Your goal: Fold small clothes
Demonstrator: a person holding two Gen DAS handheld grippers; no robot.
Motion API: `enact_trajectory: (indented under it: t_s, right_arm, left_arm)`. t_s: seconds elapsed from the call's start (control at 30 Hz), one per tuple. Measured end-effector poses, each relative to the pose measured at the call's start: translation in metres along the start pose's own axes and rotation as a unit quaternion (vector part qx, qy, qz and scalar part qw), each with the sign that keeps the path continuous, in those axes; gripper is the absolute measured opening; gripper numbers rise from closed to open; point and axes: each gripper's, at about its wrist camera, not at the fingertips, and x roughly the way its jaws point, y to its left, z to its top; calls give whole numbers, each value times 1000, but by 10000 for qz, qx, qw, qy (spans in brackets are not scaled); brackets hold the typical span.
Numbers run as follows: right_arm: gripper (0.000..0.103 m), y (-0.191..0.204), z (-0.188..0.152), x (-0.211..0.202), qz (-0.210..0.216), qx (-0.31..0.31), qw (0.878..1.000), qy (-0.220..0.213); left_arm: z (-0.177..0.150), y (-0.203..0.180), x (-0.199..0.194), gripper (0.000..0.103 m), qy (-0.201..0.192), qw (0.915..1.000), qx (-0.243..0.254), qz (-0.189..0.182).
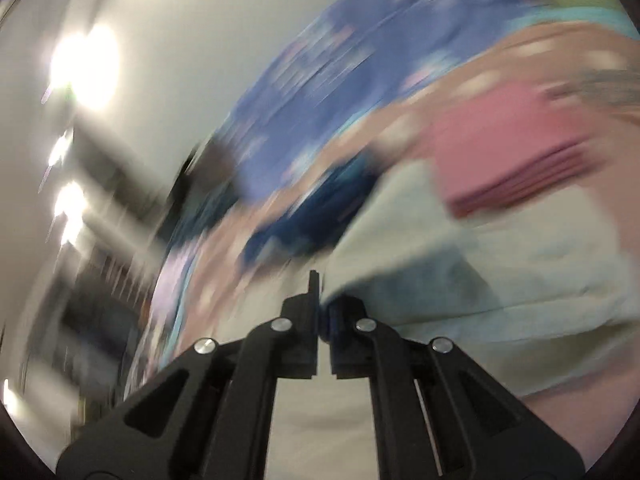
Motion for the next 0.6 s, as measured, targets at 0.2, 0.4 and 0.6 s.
enact_trajectory:
  t_s: [0.2, 0.4, 0.6]
  right_arm:
    - [9, 21, -71, 81, -520, -769, 9866, 1341]
    - [8, 4, -85, 78, -424, -512, 9869, 1469]
    - [10, 16, -106, 65, -578, -980, 9829, 1450]
  left_arm:
    - [1, 12, -3, 27, -25, 9984, -302, -469]
    - [4, 2, -12, 38, 169, 9869, -656, -1464]
    - [11, -39, 1, 48, 450, 9850, -238, -1651]
